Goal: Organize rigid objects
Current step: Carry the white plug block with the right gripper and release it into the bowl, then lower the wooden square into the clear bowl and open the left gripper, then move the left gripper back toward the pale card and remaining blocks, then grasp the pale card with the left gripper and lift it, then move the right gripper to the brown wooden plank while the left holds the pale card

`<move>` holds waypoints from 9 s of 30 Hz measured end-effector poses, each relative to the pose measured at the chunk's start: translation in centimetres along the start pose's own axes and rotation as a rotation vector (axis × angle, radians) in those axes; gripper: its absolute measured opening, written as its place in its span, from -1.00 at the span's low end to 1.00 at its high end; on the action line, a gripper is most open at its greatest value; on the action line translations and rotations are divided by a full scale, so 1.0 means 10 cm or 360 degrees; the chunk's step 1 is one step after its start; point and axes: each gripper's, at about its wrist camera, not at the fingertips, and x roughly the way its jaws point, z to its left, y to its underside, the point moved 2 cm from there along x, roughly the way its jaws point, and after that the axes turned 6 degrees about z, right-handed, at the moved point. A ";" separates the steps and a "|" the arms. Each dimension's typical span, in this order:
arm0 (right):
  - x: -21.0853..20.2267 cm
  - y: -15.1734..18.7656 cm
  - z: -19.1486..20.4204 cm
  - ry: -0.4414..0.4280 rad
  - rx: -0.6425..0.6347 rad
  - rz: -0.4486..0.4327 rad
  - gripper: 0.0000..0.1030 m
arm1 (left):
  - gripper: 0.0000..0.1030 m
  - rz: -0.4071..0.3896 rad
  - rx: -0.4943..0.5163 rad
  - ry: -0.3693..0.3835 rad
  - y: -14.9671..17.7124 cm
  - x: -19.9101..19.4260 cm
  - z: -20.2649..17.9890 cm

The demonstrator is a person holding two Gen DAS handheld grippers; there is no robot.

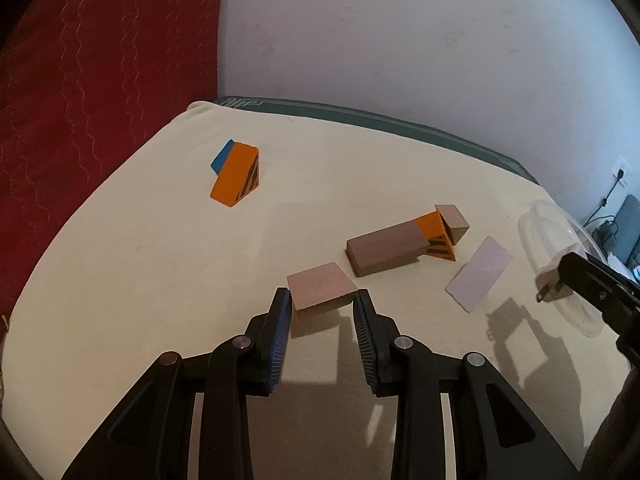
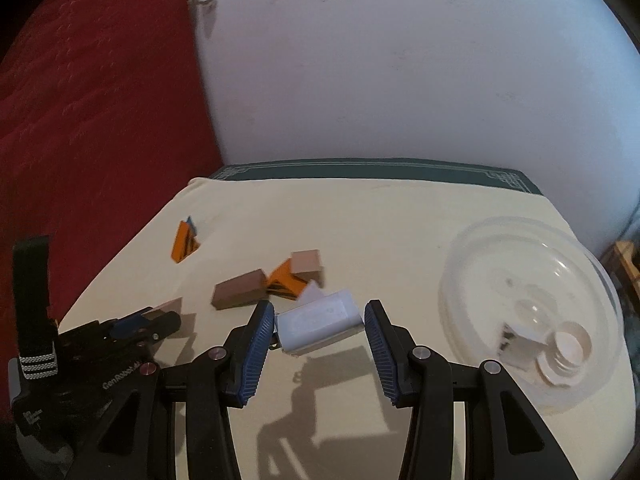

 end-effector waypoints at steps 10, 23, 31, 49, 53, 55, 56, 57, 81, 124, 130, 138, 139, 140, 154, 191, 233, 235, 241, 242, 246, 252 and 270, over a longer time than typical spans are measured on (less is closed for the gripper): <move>-0.20 -0.02 -0.42 0.0119 0.0187 -0.0074 -0.03 | -0.36 -0.0008 0.0031 -0.0016 0.01 -0.04 -0.06; -0.45 -0.01 -1.14 0.0307 0.0458 -0.0173 -0.03 | -0.36 -0.0012 0.0099 -0.0028 0.02 -0.09 -0.21; -0.42 -0.01 -1.64 0.0407 0.0662 -0.0196 -0.03 | -0.36 -0.0011 0.0137 -0.0026 0.02 -0.12 -0.31; -0.51 0.27 -2.08 0.0551 0.0947 -0.0251 0.20 | -0.36 0.0013 0.0292 0.0080 -0.04 -0.18 -0.80; -0.60 0.33 -2.12 0.0631 0.0965 -0.0304 0.20 | -0.36 0.0018 0.0338 0.0141 -0.10 -0.21 -1.00; -0.63 0.36 -2.12 0.0688 0.0962 -0.0331 0.26 | -0.36 0.0035 0.0355 0.0184 -0.13 -0.21 -1.10; -0.65 0.37 -2.11 0.0708 0.0961 -0.0345 0.29 | -0.36 0.0042 0.0364 0.0204 -0.14 -0.20 -1.16; -0.66 0.38 -2.11 0.0736 0.0954 -0.0360 0.29 | -0.36 0.0047 0.0376 0.0222 -0.16 -0.19 -1.22; -0.72 0.54 -2.16 0.0942 0.1013 -0.0470 0.30 | -0.36 0.0122 0.0680 0.0460 -0.35 0.17 -2.49; -0.74 0.49 -1.89 0.0993 0.0864 -0.0488 0.30 | 0.29 0.0112 0.0388 0.0267 -0.14 0.01 -1.18; -0.72 0.50 -1.57 0.0863 0.0787 -0.0458 0.35 | 0.29 0.0136 0.0367 0.0232 -0.09 0.09 -1.06; -0.57 0.50 -1.07 0.0661 0.0617 -0.0397 0.42 | 0.29 0.0131 0.0503 0.0237 -0.10 0.24 -1.18; -0.54 0.51 -1.02 0.0635 0.0593 -0.0382 0.42 | 0.29 0.0132 0.0514 0.0233 -0.11 0.27 -1.19; -0.52 0.52 -0.97 0.0606 0.0572 -0.0364 0.43 | 0.29 0.0135 0.0524 0.0229 -0.12 0.30 -1.20; -0.24 0.63 -0.87 0.0350 0.0557 -0.0139 0.47 | 0.29 0.0193 0.0622 0.0206 -0.19 0.58 -1.29; -0.13 0.60 -0.86 0.0403 0.0525 -0.0037 0.47 | -0.39 0.0139 0.0295 0.0218 -0.05 0.17 -0.58; 0.10 0.50 -0.40 0.0274 0.0382 0.0097 0.47 | -0.05 0.0246 0.0306 0.0290 0.28 0.12 -0.42; 0.14 0.48 -0.39 0.0234 0.0401 0.0121 0.47 | -0.06 0.0248 0.0295 0.0298 0.29 0.12 -0.42; 0.24 0.38 -0.29 0.0172 0.0398 0.0139 0.47 | -0.39 0.0220 0.0306 0.0298 0.28 0.08 -0.43; 0.25 0.36 -0.27 0.0165 0.0395 0.0138 0.47 | -0.39 0.0205 0.0300 0.0287 0.27 0.06 -0.42; 0.30 0.26 -0.20 0.0134 0.0369 0.0134 0.47 | -0.39 0.0131 0.0234 0.0249 0.19 -0.03 -0.30; 0.49 0.12 -0.13 0.0097 0.0365 0.0172 0.47 | -0.39 0.0065 0.0131 0.0152 0.11 -0.08 -0.08; 1.00 -0.11 0.55 -0.0151 0.0070 0.0289 0.53 | -0.39 0.0061 0.0012 -0.0039 0.19 -0.09 0.45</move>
